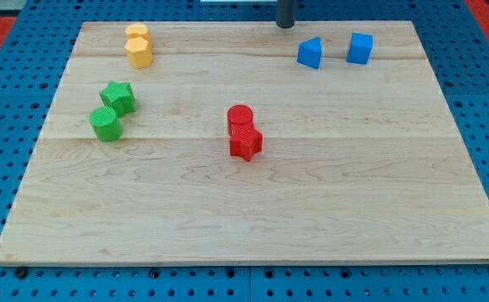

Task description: Point your arm at the yellow hexagon

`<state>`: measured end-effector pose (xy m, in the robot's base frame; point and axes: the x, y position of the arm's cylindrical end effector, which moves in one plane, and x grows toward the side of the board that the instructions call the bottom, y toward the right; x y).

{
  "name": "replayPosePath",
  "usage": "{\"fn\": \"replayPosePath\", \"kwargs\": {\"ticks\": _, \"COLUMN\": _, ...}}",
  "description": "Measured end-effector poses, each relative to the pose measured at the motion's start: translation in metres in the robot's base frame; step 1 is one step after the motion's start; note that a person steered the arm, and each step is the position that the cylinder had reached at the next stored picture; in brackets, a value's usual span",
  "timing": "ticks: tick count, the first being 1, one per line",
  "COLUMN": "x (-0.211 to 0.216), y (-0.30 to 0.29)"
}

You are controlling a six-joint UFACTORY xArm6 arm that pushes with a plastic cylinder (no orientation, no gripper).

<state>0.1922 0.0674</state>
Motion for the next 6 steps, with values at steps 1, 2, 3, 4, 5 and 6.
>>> {"fn": "replayPosePath", "kwargs": {"ticks": 1, "x": 0.0000, "y": 0.0006}}
{"fn": "replayPosePath", "kwargs": {"ticks": 2, "x": 0.0000, "y": -0.0017}}
{"fn": "replayPosePath", "kwargs": {"ticks": 3, "x": -0.0006, "y": -0.0017}}
{"fn": "replayPosePath", "kwargs": {"ticks": 4, "x": 0.0006, "y": -0.0021}}
{"fn": "replayPosePath", "kwargs": {"ticks": 5, "x": 0.0006, "y": -0.0021}}
{"fn": "replayPosePath", "kwargs": {"ticks": 6, "x": 0.0008, "y": -0.0021}}
